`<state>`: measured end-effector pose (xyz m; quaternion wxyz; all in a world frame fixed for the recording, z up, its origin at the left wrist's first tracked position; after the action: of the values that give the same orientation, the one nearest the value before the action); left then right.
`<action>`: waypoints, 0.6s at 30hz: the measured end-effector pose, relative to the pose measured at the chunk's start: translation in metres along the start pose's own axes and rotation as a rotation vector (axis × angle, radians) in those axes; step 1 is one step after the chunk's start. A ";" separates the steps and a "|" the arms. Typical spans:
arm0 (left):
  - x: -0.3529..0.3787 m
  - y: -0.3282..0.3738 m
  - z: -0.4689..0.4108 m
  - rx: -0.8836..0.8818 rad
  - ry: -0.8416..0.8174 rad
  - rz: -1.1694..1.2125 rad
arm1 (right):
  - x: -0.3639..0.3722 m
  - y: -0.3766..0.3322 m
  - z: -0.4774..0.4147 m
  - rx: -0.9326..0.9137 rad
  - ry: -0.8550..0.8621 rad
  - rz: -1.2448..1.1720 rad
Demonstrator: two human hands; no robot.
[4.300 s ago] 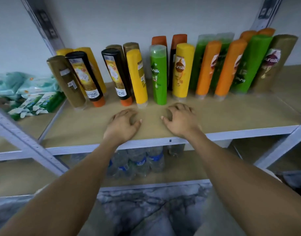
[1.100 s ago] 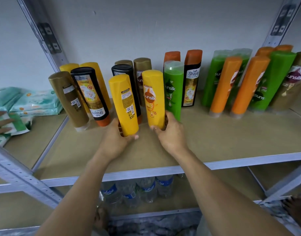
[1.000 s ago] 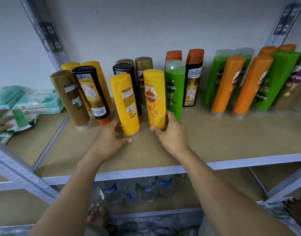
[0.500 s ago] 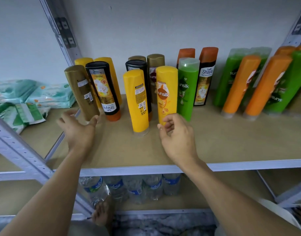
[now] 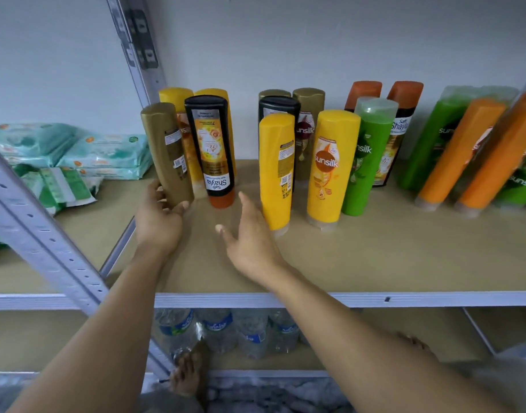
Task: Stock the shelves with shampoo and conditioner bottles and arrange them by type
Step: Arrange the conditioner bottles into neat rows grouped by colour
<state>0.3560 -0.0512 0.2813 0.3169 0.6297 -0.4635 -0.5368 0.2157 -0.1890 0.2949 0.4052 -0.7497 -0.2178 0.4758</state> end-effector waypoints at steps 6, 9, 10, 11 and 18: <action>-0.009 -0.013 0.000 0.021 -0.035 0.008 | 0.025 0.005 -0.066 0.028 0.170 -0.225; -0.009 -0.015 0.000 0.003 -0.038 0.056 | 0.032 0.010 -0.085 0.045 0.215 -0.311; -0.008 -0.015 0.000 -0.004 -0.042 0.067 | 0.034 0.012 -0.088 0.047 0.232 -0.310; -0.008 -0.014 0.000 -0.007 -0.041 0.073 | 0.034 0.014 -0.088 0.047 0.245 -0.300; -0.010 -0.003 0.006 0.042 -0.039 0.006 | 0.010 0.005 -0.037 -0.020 0.160 -0.228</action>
<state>0.3506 -0.0400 0.2814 0.2960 0.6243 -0.4826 -0.5382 0.2523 -0.1996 0.2937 0.4652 -0.7595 -0.2735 0.3633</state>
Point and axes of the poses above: each hand's wrist, its own z-axis away from the middle knuckle, its own x-axis out of the palm, y = z × x, the point moved 4 cm from there along -z, towards the middle knuckle, and after that the axes turned 4 degrees about -z, right-handed, at the moved point
